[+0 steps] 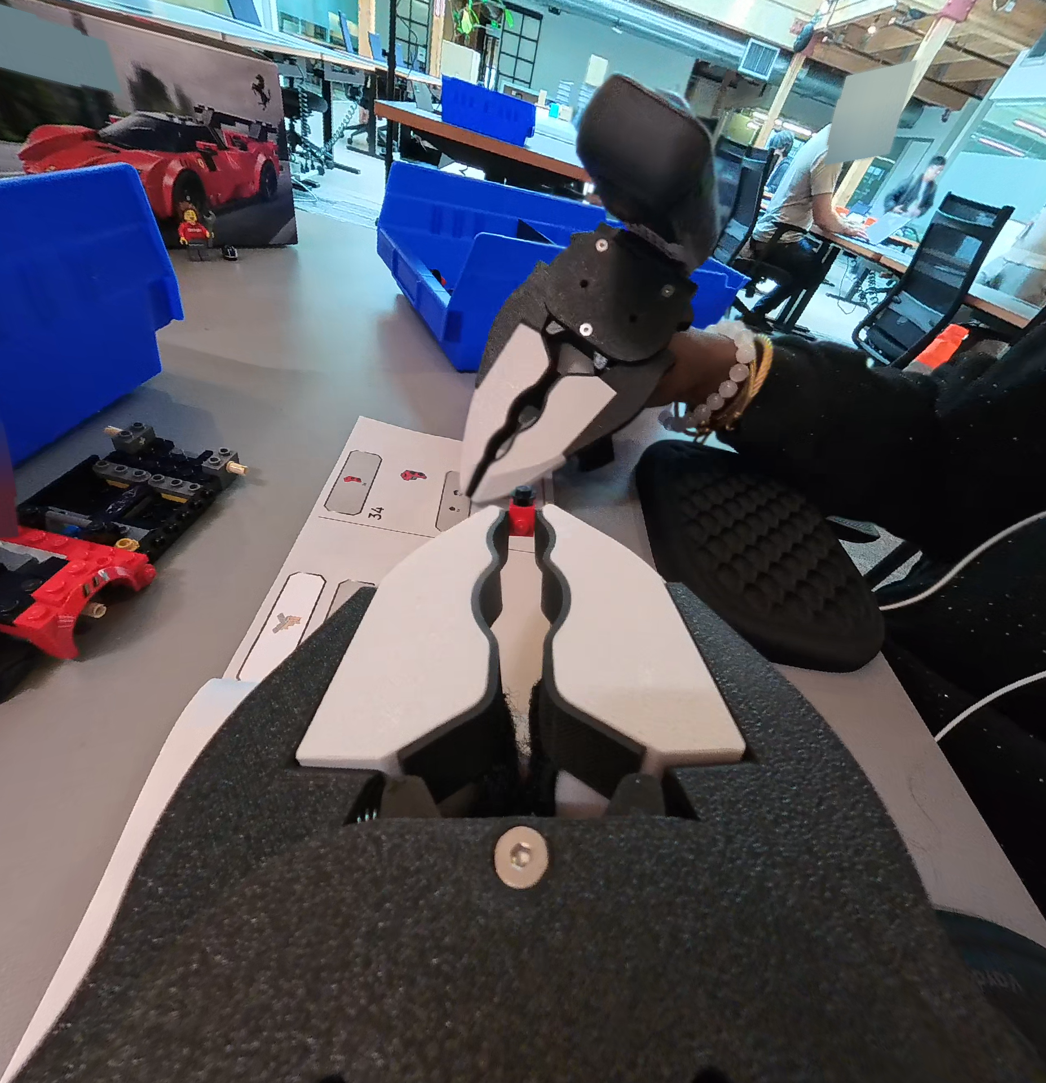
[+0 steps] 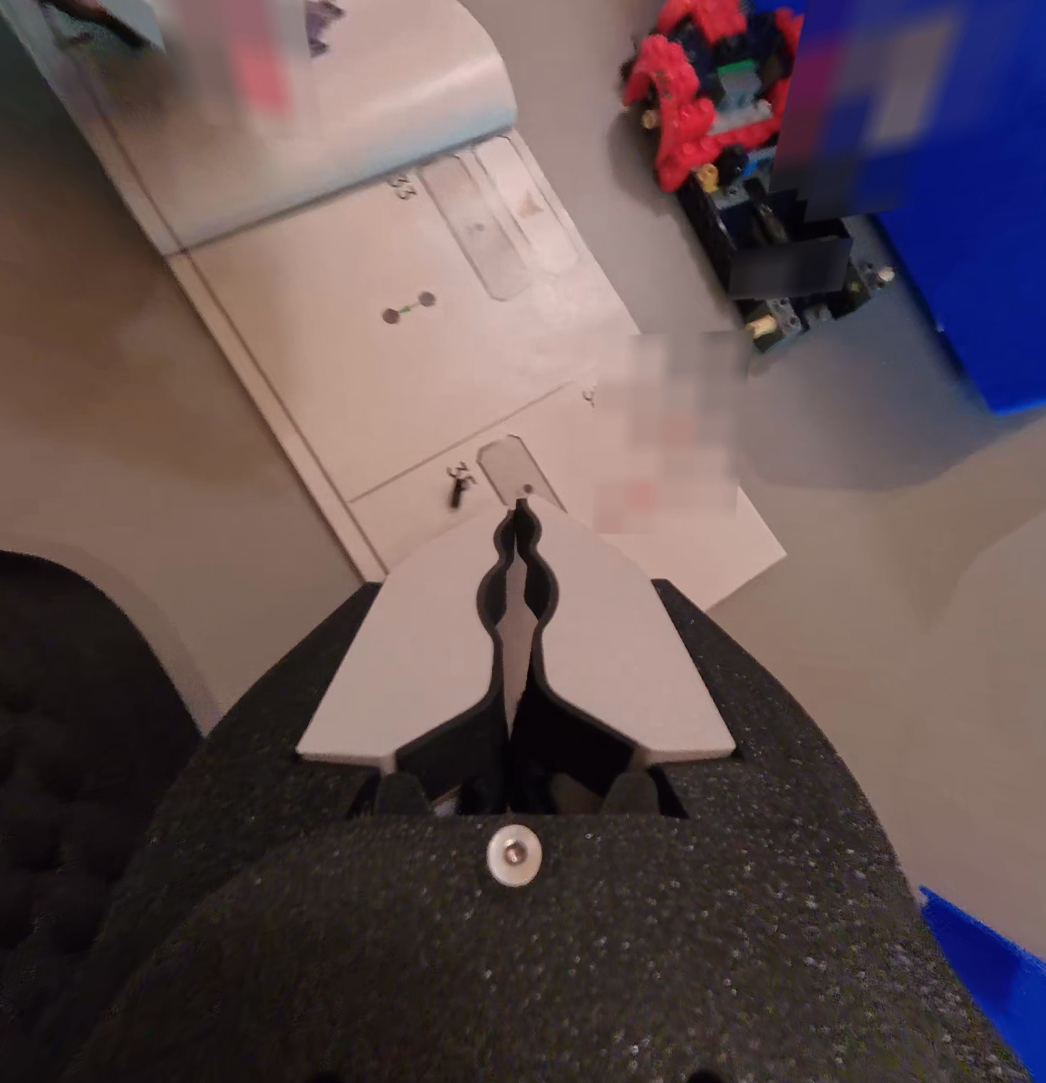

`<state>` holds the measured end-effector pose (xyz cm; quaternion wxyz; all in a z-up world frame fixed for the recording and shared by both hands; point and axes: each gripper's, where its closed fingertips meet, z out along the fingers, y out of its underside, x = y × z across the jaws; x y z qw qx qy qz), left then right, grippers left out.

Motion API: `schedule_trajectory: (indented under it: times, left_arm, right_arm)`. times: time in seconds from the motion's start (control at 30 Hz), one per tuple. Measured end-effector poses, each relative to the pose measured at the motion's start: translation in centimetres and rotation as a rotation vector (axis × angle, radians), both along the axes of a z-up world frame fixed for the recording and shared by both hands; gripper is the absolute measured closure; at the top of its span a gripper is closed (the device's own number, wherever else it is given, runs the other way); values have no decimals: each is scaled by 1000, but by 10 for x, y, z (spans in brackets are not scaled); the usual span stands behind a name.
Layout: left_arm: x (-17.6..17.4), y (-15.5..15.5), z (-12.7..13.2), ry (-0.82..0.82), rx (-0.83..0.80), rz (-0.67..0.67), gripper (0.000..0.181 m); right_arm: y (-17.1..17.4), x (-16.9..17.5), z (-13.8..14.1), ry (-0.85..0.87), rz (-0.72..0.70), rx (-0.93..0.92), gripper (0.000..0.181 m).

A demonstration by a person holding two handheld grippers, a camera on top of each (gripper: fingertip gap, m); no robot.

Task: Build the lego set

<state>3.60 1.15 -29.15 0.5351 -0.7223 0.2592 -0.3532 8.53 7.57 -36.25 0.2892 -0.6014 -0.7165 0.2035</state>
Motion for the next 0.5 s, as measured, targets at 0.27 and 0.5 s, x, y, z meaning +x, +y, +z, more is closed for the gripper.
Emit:
schedule_trajectory:
  times: [0.27, 0.5]
  left_arm:
    - [0, 0, 0, -2, -5, -5, 174]
    - [0, 0, 0, -7, -4, -4, 174]
  right_arm:
    - [-34, -3, 11, 40, 173, -84, 181]
    - [-4, -3, 9, 44, 99, -90, 181]
